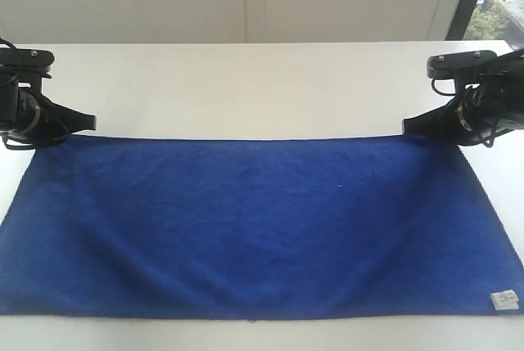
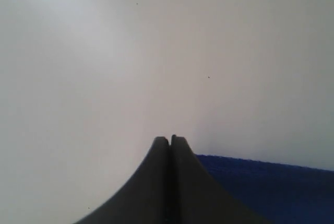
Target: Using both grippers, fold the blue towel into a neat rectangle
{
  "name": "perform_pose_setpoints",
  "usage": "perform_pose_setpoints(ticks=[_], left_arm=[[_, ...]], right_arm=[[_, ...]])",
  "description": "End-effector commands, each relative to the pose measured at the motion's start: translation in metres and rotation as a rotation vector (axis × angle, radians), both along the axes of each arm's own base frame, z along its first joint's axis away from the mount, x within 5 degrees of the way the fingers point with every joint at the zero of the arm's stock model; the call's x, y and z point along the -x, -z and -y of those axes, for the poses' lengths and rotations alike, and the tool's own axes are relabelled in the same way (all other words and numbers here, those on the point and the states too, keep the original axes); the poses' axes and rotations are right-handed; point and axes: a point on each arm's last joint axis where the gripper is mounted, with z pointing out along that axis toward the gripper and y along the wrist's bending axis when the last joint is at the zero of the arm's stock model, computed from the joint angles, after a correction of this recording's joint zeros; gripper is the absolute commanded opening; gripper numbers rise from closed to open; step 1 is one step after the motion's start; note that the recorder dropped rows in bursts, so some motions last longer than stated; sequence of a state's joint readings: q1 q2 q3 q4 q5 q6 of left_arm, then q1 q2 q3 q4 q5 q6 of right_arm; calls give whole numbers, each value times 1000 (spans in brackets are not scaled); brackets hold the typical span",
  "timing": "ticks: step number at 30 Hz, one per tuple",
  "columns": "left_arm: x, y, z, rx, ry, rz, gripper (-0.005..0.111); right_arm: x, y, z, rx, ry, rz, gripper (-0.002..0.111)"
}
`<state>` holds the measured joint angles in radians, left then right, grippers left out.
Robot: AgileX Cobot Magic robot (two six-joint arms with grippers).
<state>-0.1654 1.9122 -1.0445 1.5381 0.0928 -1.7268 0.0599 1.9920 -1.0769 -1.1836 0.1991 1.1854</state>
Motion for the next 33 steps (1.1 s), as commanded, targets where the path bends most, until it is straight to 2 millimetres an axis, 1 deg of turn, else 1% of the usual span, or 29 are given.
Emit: perform_pose_setpoints(ticks=[1, 3, 5, 6, 8, 10, 12, 13, 14, 16, 18, 20, 22, 24, 27, 29, 32, 33], left_arm=[[-1, -3, -2, -16, -6, 11, 29], [-1, -3, -4, -26, -16, 12, 44], [-1, -3, -5, -36, -26, 12, 52], [-1, -5, -6, -43, -33, 15, 55], [0, -10, -7, -52, -35, 26, 55], [1, -20, -7, -51, -37, 54, 55], [3, -35, -7, -41, -35, 93, 55], [4, -42, -7, -34, -31, 110, 54], [5, -50, -6, -22, -23, 132, 53], [7, -62, -2, 14, 10, 165, 45], [9, -71, 2, 55, 52, 188, 32], [9, -72, 8, 95, 98, 192, 17], [9, -71, 13, 129, 142, 189, 1], [7, -66, 15, 140, 160, 173, 0], [5, -55, 14, 157, 110, 150, 0], [4, -49, 10, 145, 81, 135, 0], [1, -36, 10, 192, 101, 100, 0], [0, -31, 10, 205, 92, 89, 0]], right_arm=[[-2, 0, 3, -4, 5, 5, 17], [-3, 0, 4, 0, 9, 5, 29], [-3, -2, 6, 18, 25, 3, 39], [-4, -4, 8, 34, 46, 4, 44], [-4, -12, 14, 67, 104, 10, 50], [-3, -23, 17, 95, 134, 25, 51], [-2, -37, 17, 84, 140, 60, 47], [-2, -45, 16, 66, 138, 84, 42], [-1, -53, 14, 35, 136, 106, 34], [1, -66, 8, -25, 109, 139, 17], [5, -77, 5, -58, 93, 150, 1], [9, -82, 5, -60, 86, 127, 0], [13, -80, 5, -45, 70, 61, 0], [15, -77, 1, -61, 39, -22, 0], [11, -71, 0, -85, -49, -161, 0], [4, -70, 4, -145, -51, -228, 0], [-9, -65, 17, -190, -34, -252, 0], [-11, -61, 22, -192, -23, -260, 0]])
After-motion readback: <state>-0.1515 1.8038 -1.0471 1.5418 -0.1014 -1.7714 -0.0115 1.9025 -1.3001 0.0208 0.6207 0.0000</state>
